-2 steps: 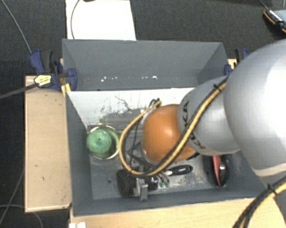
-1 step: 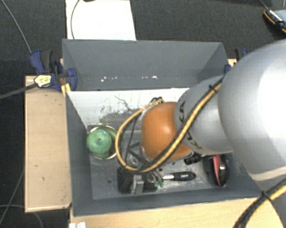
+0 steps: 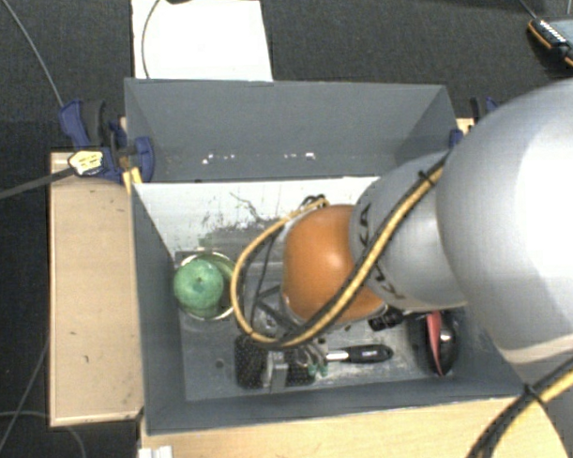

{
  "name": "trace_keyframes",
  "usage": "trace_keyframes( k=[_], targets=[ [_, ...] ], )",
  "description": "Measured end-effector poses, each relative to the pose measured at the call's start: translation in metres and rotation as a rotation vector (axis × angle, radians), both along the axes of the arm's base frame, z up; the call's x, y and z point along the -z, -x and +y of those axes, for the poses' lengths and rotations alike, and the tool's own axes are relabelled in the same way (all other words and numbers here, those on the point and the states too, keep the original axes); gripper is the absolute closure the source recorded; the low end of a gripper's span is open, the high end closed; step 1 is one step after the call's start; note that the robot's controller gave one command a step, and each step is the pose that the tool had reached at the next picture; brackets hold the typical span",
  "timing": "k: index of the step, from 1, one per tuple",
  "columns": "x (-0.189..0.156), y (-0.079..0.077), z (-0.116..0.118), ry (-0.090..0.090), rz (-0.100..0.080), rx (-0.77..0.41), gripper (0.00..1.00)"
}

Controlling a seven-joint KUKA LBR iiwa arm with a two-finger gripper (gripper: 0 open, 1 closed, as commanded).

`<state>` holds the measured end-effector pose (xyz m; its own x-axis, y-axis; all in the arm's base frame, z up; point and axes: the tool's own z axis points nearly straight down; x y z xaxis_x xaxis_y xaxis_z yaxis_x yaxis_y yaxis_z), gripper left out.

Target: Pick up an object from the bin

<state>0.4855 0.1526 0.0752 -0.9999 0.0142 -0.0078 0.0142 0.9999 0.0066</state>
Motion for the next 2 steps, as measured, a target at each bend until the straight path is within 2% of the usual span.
trace_keyframes(
  k=[1,2],
  targets=[
    [-0.032,0.002,-0.001,0.002,0.006,0.002,1.0],
    [-0.062,0.001,0.0,0.001,0.004,0.002,1.0]
  ],
)
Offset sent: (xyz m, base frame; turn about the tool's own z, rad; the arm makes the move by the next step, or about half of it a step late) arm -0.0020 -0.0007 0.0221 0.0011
